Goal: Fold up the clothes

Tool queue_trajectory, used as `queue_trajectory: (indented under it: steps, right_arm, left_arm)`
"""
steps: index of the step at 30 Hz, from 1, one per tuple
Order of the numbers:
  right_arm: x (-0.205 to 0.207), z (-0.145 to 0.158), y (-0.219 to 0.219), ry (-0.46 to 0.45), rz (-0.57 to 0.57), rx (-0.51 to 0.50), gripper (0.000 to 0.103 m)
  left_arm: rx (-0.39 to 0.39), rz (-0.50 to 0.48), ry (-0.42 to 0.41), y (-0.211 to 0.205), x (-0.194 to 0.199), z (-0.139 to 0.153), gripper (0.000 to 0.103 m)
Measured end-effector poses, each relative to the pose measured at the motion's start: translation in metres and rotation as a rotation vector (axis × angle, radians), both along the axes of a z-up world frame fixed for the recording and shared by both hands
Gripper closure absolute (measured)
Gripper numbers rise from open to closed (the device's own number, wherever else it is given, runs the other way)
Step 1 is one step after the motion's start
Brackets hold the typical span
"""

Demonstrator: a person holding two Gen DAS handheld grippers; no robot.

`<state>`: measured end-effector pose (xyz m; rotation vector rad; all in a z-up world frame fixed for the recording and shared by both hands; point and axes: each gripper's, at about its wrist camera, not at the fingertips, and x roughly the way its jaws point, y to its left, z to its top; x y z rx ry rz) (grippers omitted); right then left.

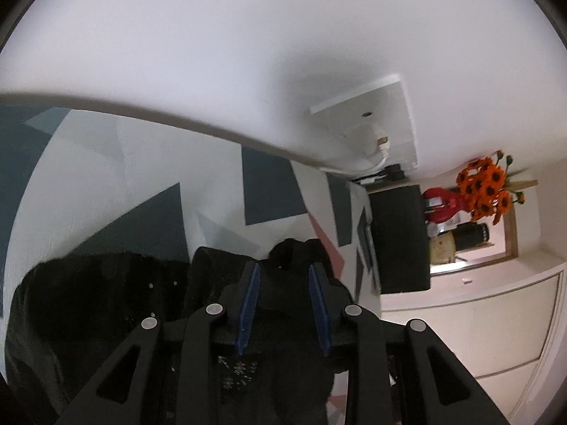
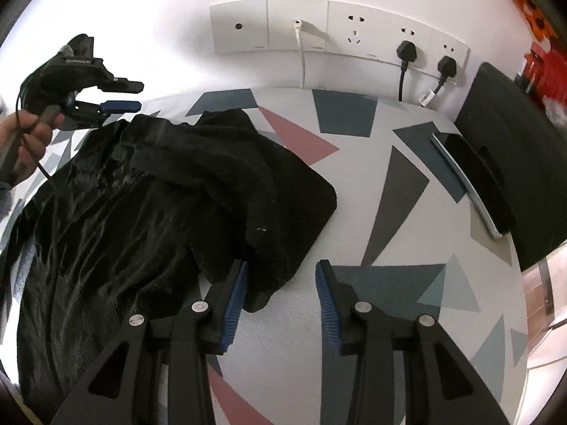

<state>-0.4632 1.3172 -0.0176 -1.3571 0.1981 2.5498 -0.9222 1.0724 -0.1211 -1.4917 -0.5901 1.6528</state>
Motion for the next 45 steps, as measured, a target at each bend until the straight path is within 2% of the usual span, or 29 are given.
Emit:
queue_trajectory:
  steps: [2, 8, 9, 11, 13, 19, 23, 32, 34, 37, 38, 45]
  right_arm:
    - [0.001, 0.000, 0.002, -0.003, -0.004, 0.002, 0.061]
    - [0.000, 0.001, 0.007, -0.004, -0.012, 0.007, 0.061]
    - [0.000, 0.002, 0.007, -0.005, -0.013, 0.008, 0.061]
    - [-0.001, 0.002, 0.008, -0.007, -0.013, 0.011, 0.061]
    - [-0.002, 0.002, 0.008, -0.009, -0.015, 0.013, 0.061]
    - [-0.003, 0.003, 0.008, -0.010, -0.018, 0.012, 0.061]
    - [-0.003, 0.003, 0.008, -0.011, -0.020, 0.014, 0.061]
    - [-0.004, 0.003, 0.009, -0.007, -0.028, 0.013, 0.061]
    - [-0.005, 0.004, 0.008, -0.006, -0.025, 0.016, 0.061]
    - [-0.008, 0.006, 0.008, -0.004, -0.017, 0.021, 0.061]
    - [-0.009, 0.006, 0.007, -0.004, -0.013, 0.026, 0.061]
    - [-0.022, 0.017, 0.004, 0.008, 0.051, 0.076, 0.061]
  left_arm:
    - [-0.032, -0.004, 0.004, 0.001, -0.002, -0.003, 0.075]
    - [-0.026, 0.038, 0.014, -0.014, -0.005, -0.002, 0.075]
    - [-0.033, 0.035, 0.019, -0.016, -0.005, -0.002, 0.071]
    - [-0.051, 0.016, 0.012, -0.017, -0.005, -0.006, 0.050]
    - [-0.052, 0.010, 0.004, -0.018, -0.004, -0.009, 0.047]
    - [-0.015, 0.032, -0.019, -0.020, -0.007, -0.013, 0.047]
    - [0.004, -0.011, -0.012, -0.013, -0.003, -0.010, 0.047]
    - [-0.027, -0.079, -0.043, 0.007, 0.005, -0.024, 0.047]
    - [-0.026, -0.079, -0.029, 0.009, 0.008, -0.021, 0.052]
    - [-0.015, -0.079, -0.007, 0.006, 0.009, -0.008, 0.086]
    - [-0.012, -0.082, -0.001, 0.005, 0.009, -0.002, 0.090]
    - [0.024, -0.099, 0.044, -0.010, 0.015, 0.034, 0.092]
